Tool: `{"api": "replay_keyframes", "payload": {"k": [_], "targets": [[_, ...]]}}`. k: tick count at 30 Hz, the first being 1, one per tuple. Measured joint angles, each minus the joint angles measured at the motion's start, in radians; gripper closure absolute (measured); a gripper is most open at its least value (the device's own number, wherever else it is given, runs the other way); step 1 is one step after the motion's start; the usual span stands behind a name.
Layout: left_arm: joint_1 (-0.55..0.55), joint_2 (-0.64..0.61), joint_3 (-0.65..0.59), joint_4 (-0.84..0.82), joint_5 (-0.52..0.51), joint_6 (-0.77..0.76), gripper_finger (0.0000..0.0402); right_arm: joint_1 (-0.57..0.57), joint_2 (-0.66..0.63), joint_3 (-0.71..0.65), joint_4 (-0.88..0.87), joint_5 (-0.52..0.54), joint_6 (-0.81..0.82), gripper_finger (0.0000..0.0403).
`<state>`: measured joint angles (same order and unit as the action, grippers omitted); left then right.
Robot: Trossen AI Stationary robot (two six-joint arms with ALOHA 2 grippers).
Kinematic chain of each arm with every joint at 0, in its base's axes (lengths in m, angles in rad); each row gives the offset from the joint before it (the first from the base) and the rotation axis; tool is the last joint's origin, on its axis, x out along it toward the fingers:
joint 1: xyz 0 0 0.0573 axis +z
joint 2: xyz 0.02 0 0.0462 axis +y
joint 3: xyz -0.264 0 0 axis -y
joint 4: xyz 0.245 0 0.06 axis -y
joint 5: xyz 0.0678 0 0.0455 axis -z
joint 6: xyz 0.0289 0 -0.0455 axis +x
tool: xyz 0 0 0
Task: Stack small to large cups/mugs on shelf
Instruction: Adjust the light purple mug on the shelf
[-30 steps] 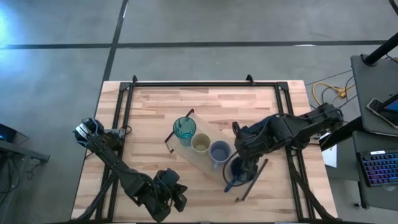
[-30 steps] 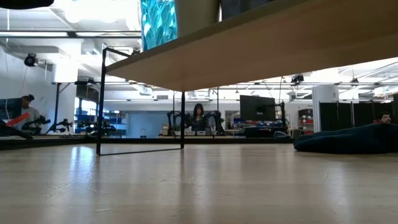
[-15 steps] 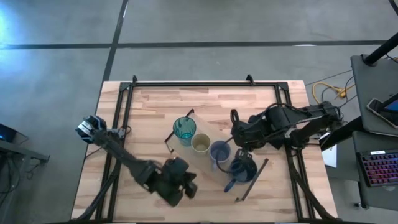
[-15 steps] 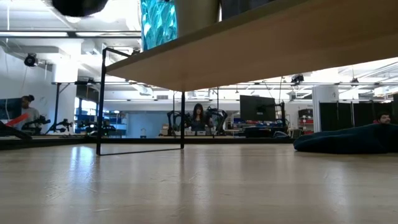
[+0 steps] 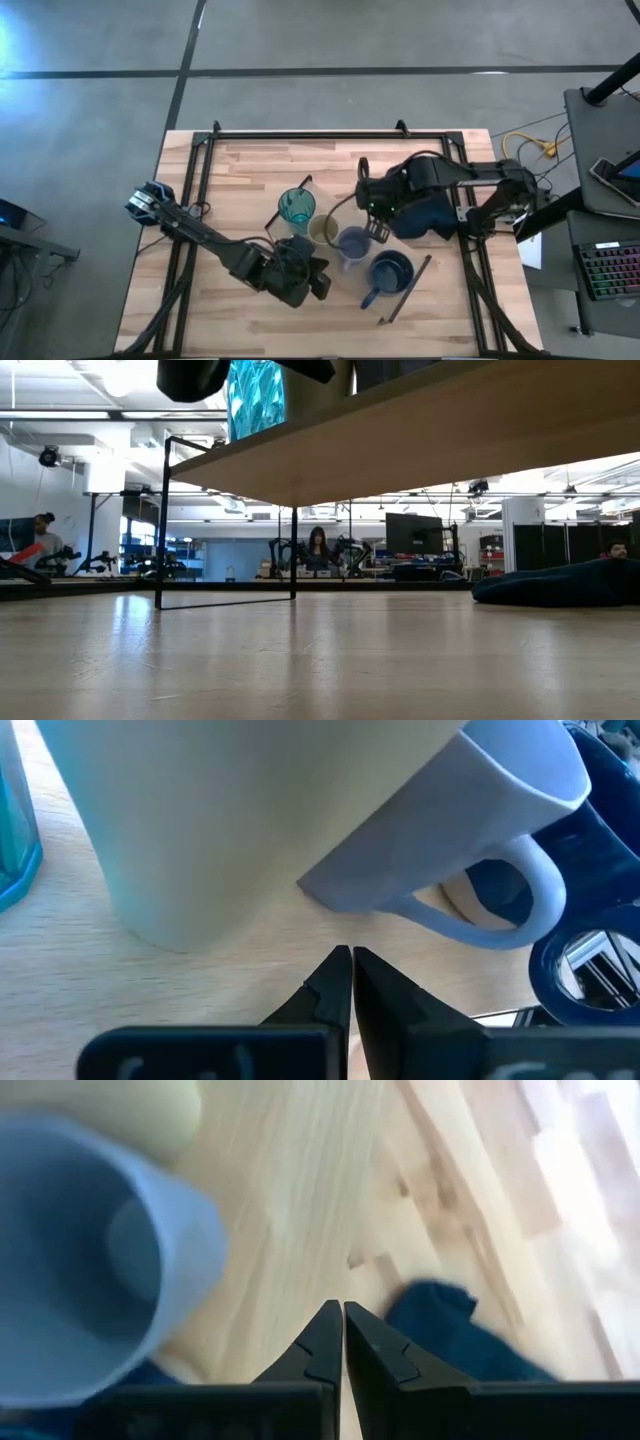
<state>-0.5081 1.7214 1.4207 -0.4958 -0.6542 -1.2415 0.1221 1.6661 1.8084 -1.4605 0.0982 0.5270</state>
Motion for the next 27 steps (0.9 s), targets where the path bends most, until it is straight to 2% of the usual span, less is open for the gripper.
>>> {"api": "replay_keyframes", "payload": {"k": [8, 27], "targets": [[0.012, 0.000, -0.002, 0.018, -0.010, 0.019, 0.0402, -0.025, 0.004, 0.000, 0.115, -0.070, -0.049, 0.0394], [0.018, 0.000, -0.004, 0.017, -0.012, 0.027, 0.0402, 0.013, 0.035, -0.003, 0.148, -0.150, -0.057, 0.0394]]}}
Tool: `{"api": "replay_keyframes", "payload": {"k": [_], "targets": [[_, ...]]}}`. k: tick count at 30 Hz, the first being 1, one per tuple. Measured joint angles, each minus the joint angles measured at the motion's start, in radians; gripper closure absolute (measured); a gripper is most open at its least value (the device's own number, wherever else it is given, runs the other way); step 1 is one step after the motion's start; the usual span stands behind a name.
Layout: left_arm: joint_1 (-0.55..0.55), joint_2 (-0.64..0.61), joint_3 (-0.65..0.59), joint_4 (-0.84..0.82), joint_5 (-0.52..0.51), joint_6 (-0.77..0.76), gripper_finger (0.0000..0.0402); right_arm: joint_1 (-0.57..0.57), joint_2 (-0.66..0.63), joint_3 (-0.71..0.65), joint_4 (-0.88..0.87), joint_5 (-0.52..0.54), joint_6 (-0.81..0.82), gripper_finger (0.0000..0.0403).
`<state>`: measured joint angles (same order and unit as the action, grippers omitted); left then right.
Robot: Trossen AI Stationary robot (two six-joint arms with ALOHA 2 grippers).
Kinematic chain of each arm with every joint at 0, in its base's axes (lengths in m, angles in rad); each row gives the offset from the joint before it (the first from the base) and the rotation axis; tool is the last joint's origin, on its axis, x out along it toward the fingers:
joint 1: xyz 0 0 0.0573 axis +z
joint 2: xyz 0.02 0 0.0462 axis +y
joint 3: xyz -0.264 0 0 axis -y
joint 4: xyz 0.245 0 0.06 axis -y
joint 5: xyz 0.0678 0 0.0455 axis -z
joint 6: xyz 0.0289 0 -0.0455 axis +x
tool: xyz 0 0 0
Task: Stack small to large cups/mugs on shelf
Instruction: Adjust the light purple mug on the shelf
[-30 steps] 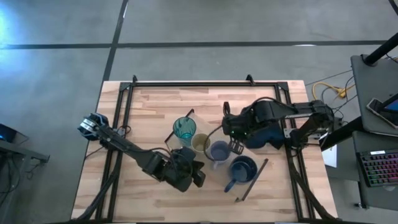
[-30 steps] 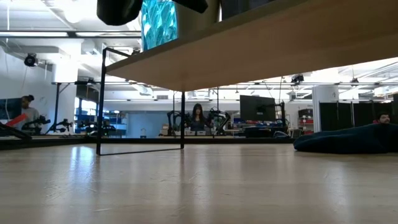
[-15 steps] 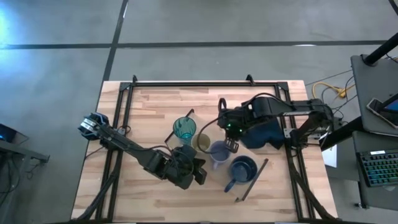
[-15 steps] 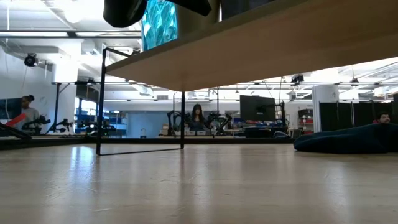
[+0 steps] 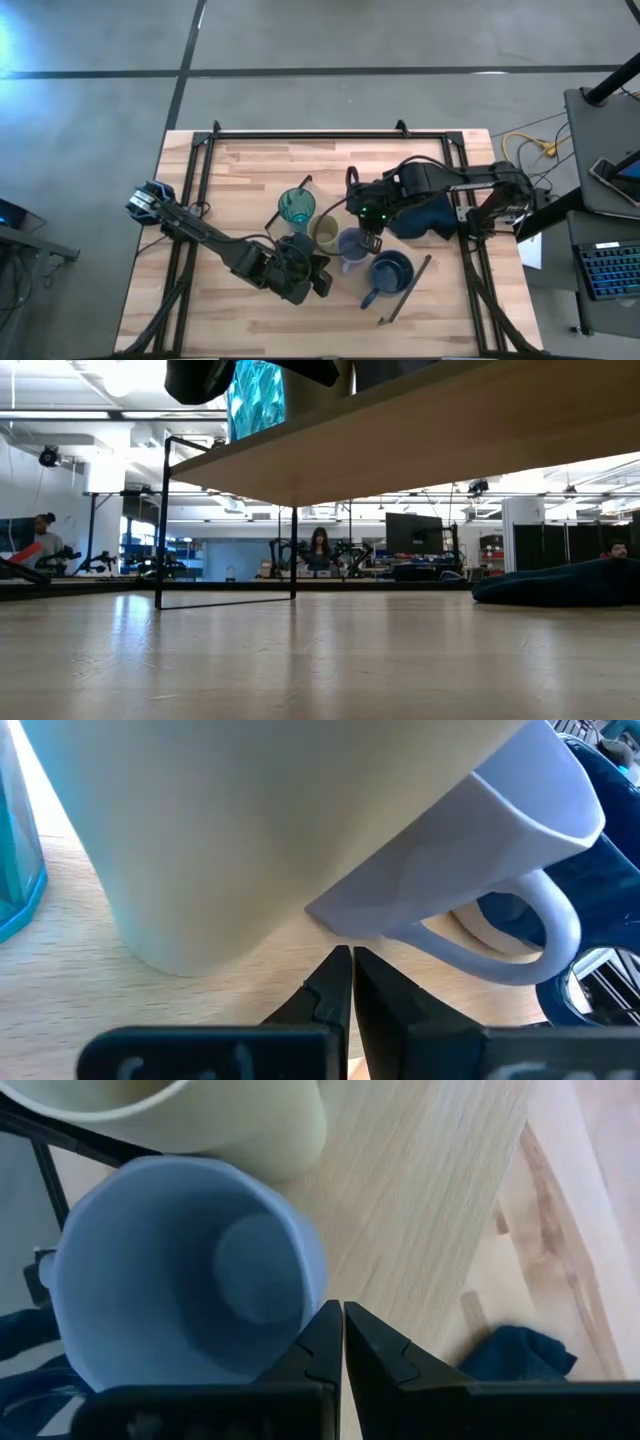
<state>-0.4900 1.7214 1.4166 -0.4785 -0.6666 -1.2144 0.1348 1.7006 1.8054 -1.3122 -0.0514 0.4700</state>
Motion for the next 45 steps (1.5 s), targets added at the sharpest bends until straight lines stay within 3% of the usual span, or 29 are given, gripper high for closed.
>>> {"api": "replay_keyframes", "payload": {"k": [18, 24, 45], "targets": [[0.000, 0.000, -0.007, 0.000, 0.000, 0.000, 0.0402, 0.029, 0.005, -0.002, -0.063, -0.027, 0.009, 0.0394], [0.000, 0.000, -0.009, 0.000, 0.000, 0.000, 0.0402, 0.029, 0.000, -0.001, -0.062, 0.077, 0.027, 0.0394], [0.000, 0.000, -0.010, 0.001, 0.000, -0.002, 0.0402, 0.024, 0.000, -0.001, 0.088, 0.071, 0.018, 0.0394]]}}
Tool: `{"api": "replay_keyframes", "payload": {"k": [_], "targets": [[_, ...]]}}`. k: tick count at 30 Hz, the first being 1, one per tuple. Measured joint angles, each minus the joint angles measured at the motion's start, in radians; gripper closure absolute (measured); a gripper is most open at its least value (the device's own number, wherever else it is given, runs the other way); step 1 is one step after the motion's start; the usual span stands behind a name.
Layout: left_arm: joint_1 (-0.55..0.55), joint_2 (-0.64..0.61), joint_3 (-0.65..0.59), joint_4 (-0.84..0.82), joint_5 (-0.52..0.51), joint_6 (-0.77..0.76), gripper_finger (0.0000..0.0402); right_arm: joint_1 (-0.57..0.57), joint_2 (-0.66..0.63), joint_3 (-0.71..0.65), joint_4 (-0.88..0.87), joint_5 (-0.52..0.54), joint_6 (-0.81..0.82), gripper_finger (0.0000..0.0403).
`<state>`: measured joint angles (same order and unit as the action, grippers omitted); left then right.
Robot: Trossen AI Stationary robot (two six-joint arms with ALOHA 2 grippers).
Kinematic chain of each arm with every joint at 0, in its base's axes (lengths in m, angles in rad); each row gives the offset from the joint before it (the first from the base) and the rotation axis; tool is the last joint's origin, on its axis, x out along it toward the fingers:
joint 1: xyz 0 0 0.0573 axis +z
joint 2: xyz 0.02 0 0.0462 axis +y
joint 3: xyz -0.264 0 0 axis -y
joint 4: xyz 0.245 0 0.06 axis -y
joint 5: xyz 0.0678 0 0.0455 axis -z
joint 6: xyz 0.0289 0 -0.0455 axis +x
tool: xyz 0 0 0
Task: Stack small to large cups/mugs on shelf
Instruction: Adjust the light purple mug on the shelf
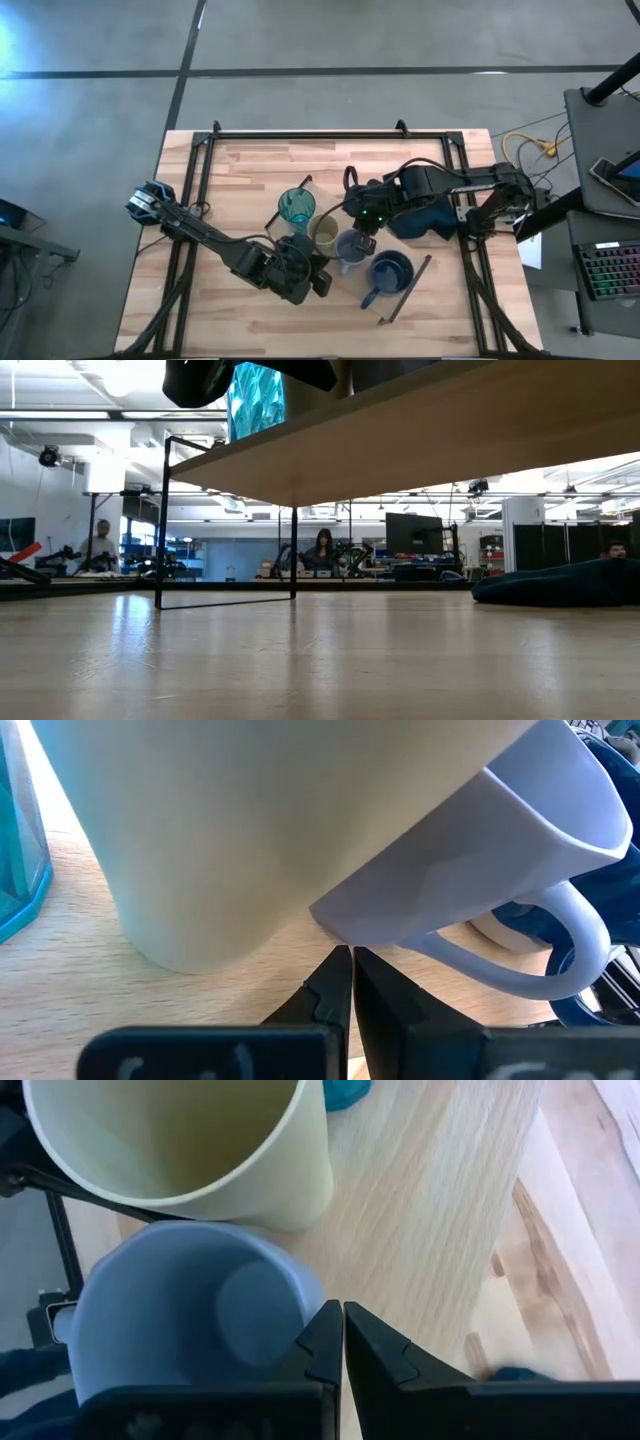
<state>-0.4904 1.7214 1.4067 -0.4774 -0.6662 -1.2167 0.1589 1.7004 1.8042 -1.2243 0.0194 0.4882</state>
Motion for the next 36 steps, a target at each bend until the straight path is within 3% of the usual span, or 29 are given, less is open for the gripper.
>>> {"api": "replay_keyframes", "payload": {"k": [16, 22, 26, 36], "targets": [[-0.001, 0.000, -0.003, 0.026, 0.000, 0.001, 0.0402, 0.005, -0.006, 0.000, -0.109, -0.053, -0.008, 0.0394], [-0.002, 0.000, -0.005, 0.027, 0.000, 0.000, 0.0402, 0.006, -0.021, 0.000, -0.130, 0.078, 0.012, 0.0394], [-0.002, 0.000, -0.001, 0.032, -0.004, 0.000, 0.0402, -0.005, -0.030, 0.000, -0.078, 0.087, 0.030, 0.0394], [0.002, 0.000, -0.004, 0.095, -0.034, 0.027, 0.0402, -0.006, -0.024, 0.000, 0.013, -0.019, 0.029, 0.0394]]}}
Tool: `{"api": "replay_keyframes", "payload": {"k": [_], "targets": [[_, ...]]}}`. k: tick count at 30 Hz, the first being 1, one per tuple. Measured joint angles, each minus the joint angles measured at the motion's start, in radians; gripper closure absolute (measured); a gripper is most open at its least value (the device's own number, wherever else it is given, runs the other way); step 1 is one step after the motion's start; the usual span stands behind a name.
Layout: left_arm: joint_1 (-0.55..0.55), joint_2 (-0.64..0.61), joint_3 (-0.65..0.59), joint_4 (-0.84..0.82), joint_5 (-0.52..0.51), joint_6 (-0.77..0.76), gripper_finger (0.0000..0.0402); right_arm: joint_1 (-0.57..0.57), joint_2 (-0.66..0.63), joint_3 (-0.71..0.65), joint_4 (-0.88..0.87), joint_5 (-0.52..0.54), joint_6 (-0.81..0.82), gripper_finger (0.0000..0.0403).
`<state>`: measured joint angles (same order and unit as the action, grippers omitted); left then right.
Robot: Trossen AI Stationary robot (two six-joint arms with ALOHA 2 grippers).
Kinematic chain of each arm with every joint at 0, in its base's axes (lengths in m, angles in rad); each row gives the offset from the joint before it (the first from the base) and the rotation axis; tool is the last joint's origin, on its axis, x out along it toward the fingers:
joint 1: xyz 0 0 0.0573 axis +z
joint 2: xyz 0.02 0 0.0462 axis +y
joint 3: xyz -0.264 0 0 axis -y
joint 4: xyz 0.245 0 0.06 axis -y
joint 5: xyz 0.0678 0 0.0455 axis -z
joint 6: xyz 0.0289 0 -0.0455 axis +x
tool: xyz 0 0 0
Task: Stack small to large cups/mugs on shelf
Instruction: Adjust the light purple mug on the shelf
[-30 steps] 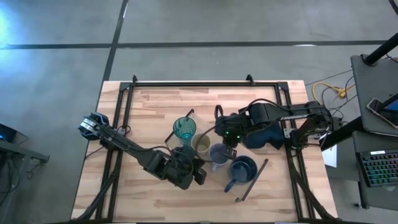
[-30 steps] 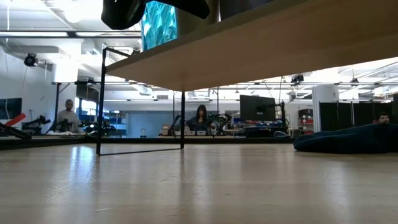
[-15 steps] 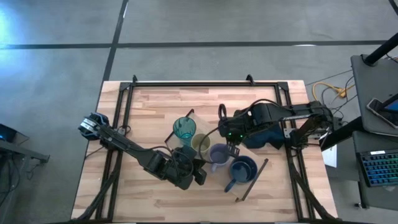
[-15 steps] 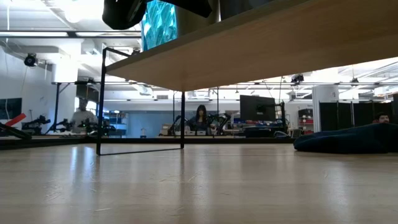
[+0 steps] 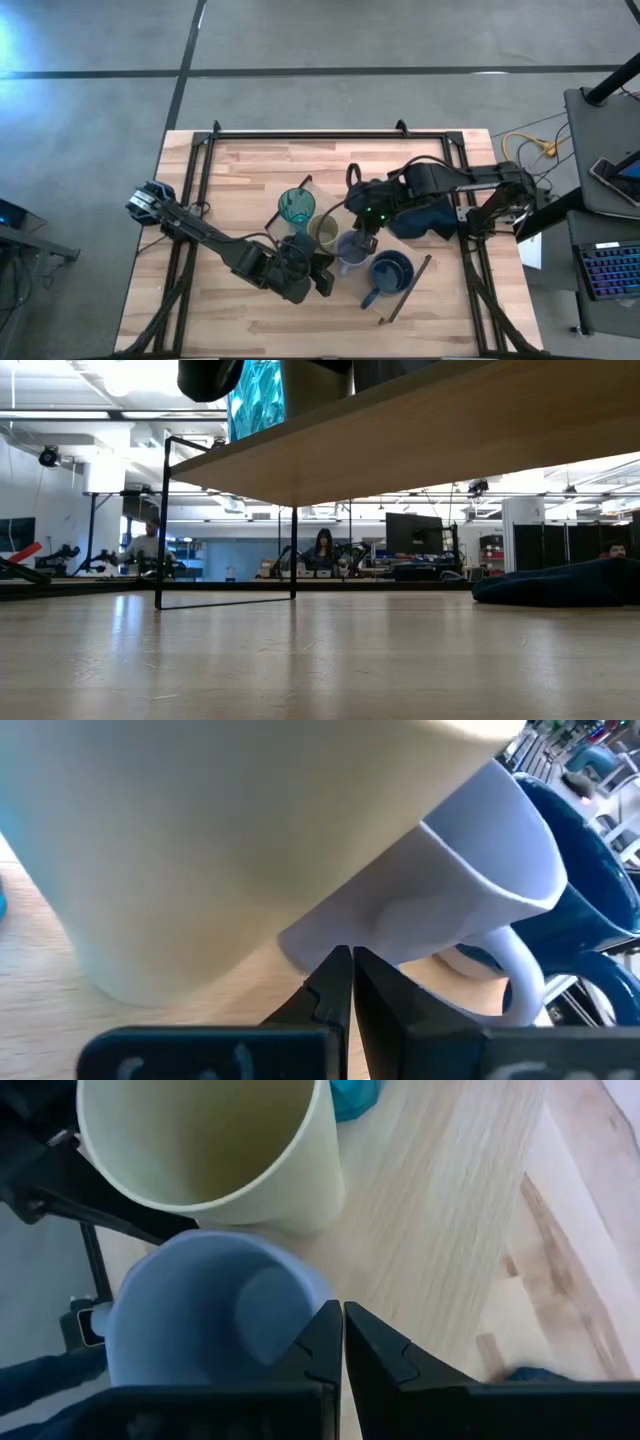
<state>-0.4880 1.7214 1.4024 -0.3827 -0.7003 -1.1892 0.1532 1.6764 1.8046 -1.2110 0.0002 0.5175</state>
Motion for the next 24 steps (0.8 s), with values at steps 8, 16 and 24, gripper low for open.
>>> {"api": "replay_keyframes", "payload": {"k": [8, 16, 24], "targets": [[0.004, 0.000, -0.002, 0.036, -0.011, 0.027, 0.0402, 0.002, 0.000, 0.000, 0.000, -0.038, -0.002, 0.0394], [0.005, 0.000, -0.005, 0.036, -0.014, 0.028, 0.0402, 0.006, 0.000, 0.000, -0.004, -0.083, -0.002, 0.0394], [0.005, 0.000, -0.007, 0.036, -0.013, 0.028, 0.0402, 0.008, 0.000, 0.000, -0.011, -0.090, -0.002, 0.0394]]}}
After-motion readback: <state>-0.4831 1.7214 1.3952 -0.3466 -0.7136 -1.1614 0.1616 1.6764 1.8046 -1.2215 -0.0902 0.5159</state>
